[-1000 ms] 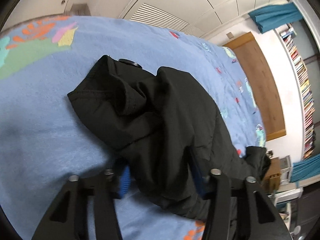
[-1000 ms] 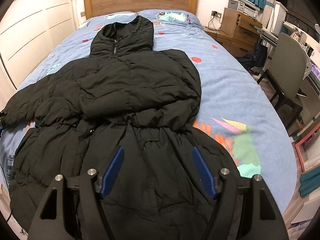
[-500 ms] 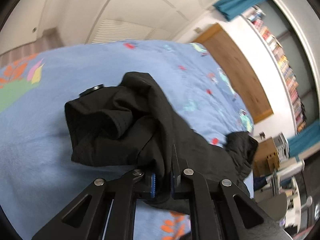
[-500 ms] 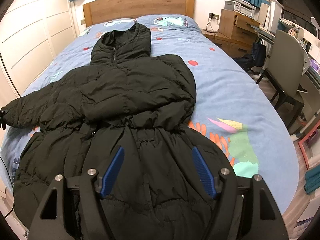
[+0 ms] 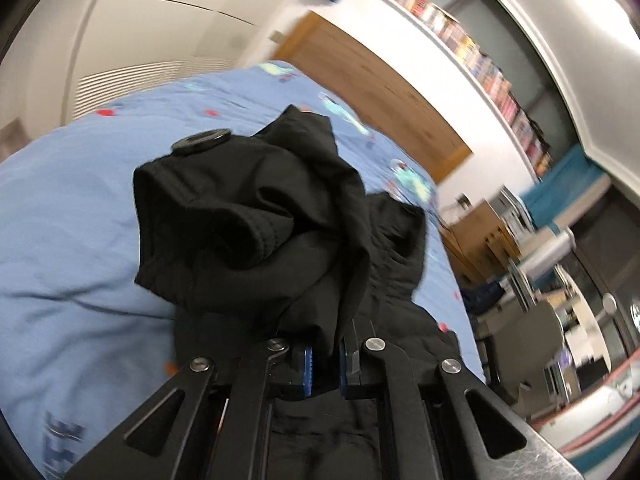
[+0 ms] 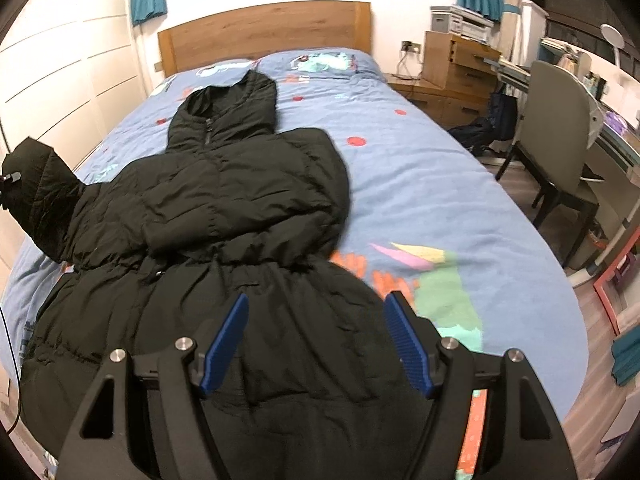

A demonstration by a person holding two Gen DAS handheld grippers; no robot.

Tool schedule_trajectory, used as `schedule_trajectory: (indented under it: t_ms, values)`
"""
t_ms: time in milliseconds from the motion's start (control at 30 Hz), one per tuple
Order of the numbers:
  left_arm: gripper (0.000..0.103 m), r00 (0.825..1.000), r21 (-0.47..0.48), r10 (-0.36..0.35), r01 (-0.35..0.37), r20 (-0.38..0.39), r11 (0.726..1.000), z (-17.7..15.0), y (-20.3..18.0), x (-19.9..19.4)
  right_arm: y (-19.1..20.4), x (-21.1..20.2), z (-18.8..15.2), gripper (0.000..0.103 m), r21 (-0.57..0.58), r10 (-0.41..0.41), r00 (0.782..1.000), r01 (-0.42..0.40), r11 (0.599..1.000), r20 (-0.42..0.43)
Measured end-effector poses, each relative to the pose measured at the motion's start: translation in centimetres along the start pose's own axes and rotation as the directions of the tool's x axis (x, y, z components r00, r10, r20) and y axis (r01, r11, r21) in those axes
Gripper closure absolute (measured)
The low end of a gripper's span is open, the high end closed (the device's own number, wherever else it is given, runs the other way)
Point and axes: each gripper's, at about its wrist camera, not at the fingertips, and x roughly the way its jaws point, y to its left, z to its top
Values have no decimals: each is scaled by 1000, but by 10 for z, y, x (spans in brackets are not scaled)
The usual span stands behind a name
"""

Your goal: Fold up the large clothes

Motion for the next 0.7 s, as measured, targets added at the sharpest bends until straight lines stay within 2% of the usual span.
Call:
schedule_trajectory:
  t_ms: [333, 533, 700]
  values:
    - [95, 990, 129, -13, 31, -140, 991, -59, -99, 66, -71, -3, -12, 34, 122, -20, 1000, 18, 992, 21]
    - [95, 972, 190, 48, -3, -230, 982, -102, -135, 112, -111, -1, -25, 34, 178, -33, 999, 30, 984, 14]
    - [95, 951, 229, 122, -56, -285, 972, -131, -148, 142, -140, 4, -37, 34, 231, -42, 999, 42, 972, -3]
